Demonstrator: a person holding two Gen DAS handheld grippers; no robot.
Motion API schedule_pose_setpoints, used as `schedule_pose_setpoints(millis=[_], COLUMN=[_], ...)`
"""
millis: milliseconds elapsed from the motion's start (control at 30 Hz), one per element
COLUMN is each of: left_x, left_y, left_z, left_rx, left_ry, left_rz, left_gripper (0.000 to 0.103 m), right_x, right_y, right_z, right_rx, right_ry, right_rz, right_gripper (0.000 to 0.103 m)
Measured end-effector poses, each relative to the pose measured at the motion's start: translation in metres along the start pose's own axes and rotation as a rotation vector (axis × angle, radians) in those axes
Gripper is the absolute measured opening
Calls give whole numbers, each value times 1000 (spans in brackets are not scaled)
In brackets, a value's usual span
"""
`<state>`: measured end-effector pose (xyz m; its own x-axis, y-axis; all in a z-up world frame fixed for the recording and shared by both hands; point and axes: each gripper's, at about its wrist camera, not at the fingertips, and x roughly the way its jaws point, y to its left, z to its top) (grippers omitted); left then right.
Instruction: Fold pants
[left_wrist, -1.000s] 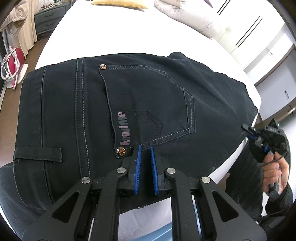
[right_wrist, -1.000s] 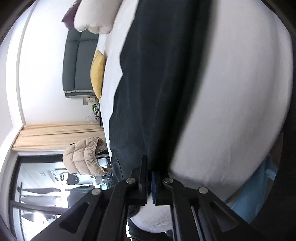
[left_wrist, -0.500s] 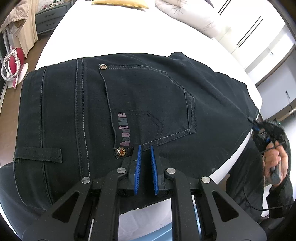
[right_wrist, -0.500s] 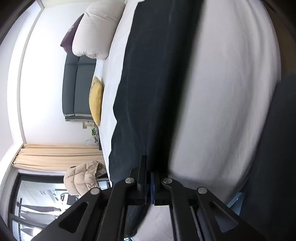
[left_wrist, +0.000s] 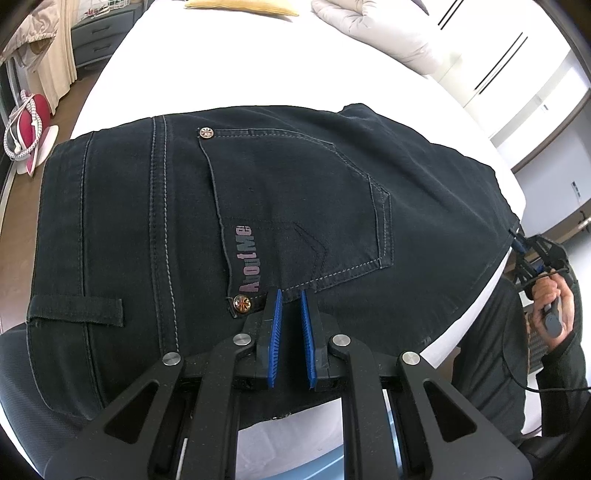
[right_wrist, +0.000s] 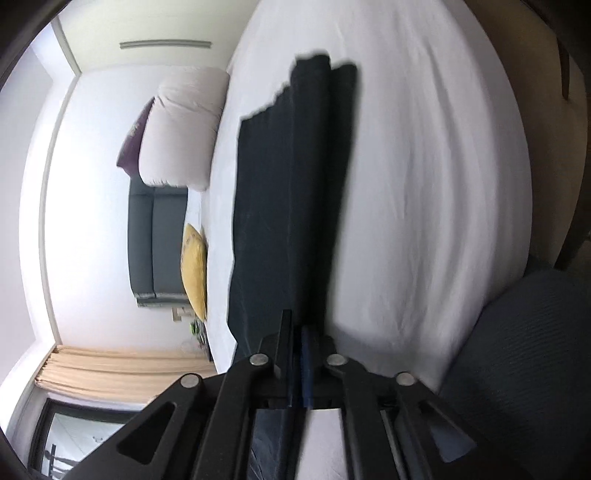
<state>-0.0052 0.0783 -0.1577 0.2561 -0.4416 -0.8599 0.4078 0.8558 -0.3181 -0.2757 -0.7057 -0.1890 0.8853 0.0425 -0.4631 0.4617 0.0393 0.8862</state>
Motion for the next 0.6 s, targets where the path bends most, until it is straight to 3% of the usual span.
schedule_pose_setpoints(millis=[133,167,200,300,467,567,600], left_x=[0,1,1,1,1,1,1], left_y=[-1,-1,-1,-3,-4,-1,-1], left_z=[1,1,0,0,1,1,1], left_rx=[-2,-3,-3,-2,0,-9,-10], left_ry=[1,1,1,-1,2,-3,-3], left_rz=[-1,0,2,7,6,0,0], left_gripper=[12,12,12,12,12,12,12], right_x=[1,3,5,4,0,-10,-15], right_y=[2,5,3,-10,-19,-15,-15], right_z=[24,30,37,48,47,48,47], right_rx=[19,7,7,57,87,54,46], right_ry=[-40,-46,-51,-63,-88,-130,-139], right_rz=[13,7,-1,-9,26,-2,-15], right_gripper=[20,16,6,3,2,2,9])
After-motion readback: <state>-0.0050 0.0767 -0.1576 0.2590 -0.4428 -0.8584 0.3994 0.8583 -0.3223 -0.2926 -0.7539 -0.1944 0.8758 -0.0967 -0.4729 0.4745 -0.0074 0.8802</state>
